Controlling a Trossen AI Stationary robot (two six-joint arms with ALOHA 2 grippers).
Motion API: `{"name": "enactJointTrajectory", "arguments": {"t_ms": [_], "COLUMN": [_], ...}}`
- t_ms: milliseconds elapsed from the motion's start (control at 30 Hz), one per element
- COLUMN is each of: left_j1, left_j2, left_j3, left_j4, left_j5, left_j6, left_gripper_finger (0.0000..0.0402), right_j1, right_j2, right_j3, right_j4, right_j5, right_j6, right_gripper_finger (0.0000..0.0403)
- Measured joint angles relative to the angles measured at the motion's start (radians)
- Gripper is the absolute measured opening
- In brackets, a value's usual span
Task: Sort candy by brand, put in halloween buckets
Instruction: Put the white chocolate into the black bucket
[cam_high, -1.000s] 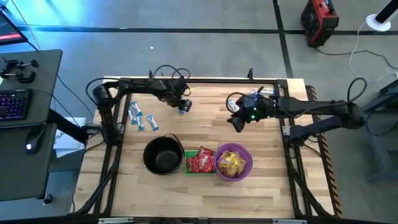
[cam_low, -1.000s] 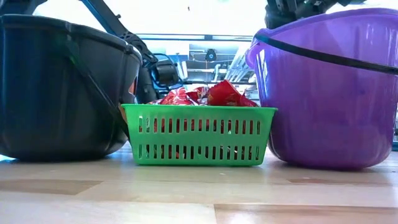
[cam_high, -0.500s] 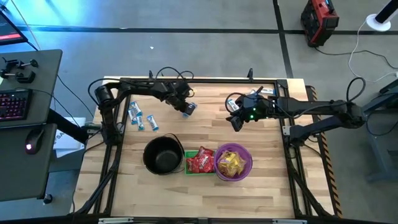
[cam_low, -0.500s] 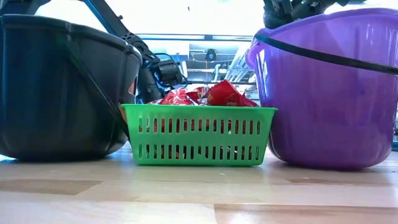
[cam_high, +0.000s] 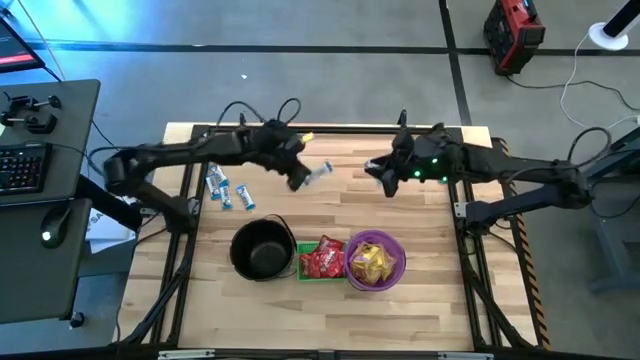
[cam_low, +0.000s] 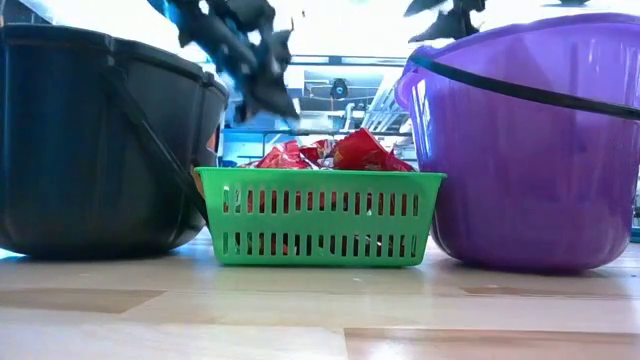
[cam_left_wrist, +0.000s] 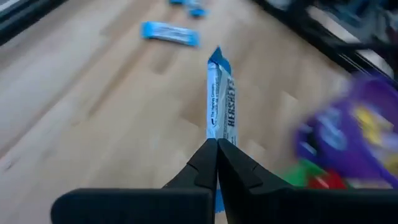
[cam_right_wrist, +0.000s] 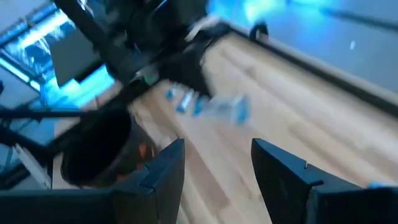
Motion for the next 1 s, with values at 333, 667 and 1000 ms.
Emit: {"name": "enactJointTrajectory", "arguments": {"t_ms": [333, 667, 1000], "left_j1": [-0.436, -0.734, -0.753], "left_j2": [-0.283, -0.368, -0.284], "left_j3": [0.0, -0.001, -0.055], "left_j4": [-0.261, -0.562, -0.545], "left_j5": [-0.094, -0.283, -0.313], "left_j6": [-0.031, -0.329, -0.412], "left_gripper_finger": [0.0, 0.0, 0.0017], "right_j1": [0.0, 0.0, 0.0], "right_j2": [0.003, 0.062, 0.079], "right_j3": [0.031, 0.021, 0.021], "right_j4": [0.022, 0.058, 0.065], "right_j5": [0.004, 0.003, 0.001], "right_j6": [-0.009, -0.01, -0.014], "right_gripper_finger": [0.0178, 0.0178, 0.0178]}}
